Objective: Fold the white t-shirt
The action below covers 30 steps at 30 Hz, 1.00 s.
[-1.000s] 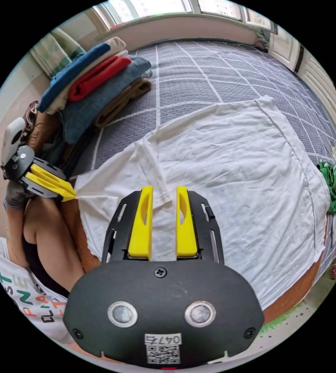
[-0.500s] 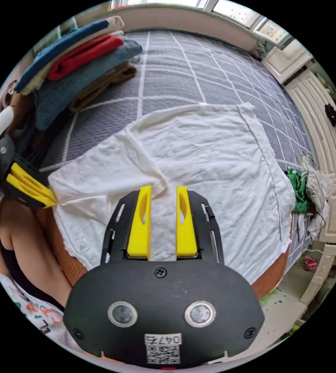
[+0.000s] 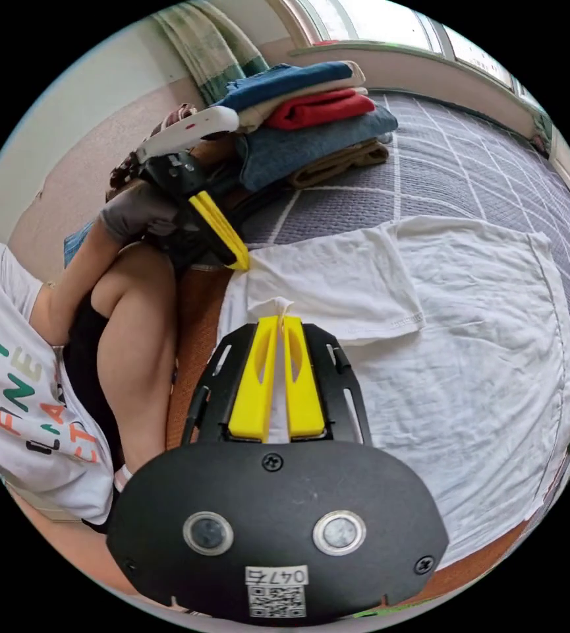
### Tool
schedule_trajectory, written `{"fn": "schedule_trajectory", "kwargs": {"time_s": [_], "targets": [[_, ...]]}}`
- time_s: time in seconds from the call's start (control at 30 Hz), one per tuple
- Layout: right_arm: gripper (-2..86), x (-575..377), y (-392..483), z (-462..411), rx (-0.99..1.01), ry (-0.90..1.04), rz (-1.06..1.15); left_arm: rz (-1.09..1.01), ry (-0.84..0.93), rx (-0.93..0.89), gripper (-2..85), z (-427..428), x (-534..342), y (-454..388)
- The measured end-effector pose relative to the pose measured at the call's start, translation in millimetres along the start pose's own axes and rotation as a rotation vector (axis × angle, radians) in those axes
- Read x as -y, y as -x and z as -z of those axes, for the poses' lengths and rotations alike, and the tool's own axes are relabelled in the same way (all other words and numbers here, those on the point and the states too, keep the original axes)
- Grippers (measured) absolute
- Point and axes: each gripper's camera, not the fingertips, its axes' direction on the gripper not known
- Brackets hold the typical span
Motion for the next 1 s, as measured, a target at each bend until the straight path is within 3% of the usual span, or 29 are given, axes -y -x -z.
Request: {"fn": "schedule_trajectory", "kwargs": {"time_s": [0.23, 0.47, 0.57, 0.67, 0.87, 0.97, 1.0], "targets": [[0.9, -61.7, 37.8, -26.2, -0.056, 0.186, 0.008, 0.009, 0.000, 0.007, -1.0, 1.2, -12.0, 0.0], [0.9, -70.1, 57.1, 12.3, -0.117, -0.051, -0.070, -0.037, -0.085, 0.089, -0.8, 24.2, -25.8, -23.2], [0.8, -63.6, 64.7, -8.8, -0.138, -0.023, -0.068, 0.001, -0.110, 0.125, -0.3, 24.3, -22.0, -18.7], [0.5, -69.9, 69.1, -46.1, -0.151, 0.121, -0.094, 0.045, -0.050, 0.135, 1.4, 9.0, -20.6, -5.5], [-0.5, -105.1, 84.4, -17.4, -0.157, -0.058, -0.169, 0.125, -0.094, 0.150, 6.1, 15.2, -42.7, 8.4], [-0.1, -124.3, 78.6, -41.6, -0.135, 0.070, -0.202, 0.122, -0.139, 0.122, 6.5, 19.4, -49.2, 10.5], [-0.1, -133.9, 80.8, -29.5, -0.131, 0.017, -0.218, 0.119, -0.130, 0.111, 6.6, 16.8, -49.1, 12.3]]}}
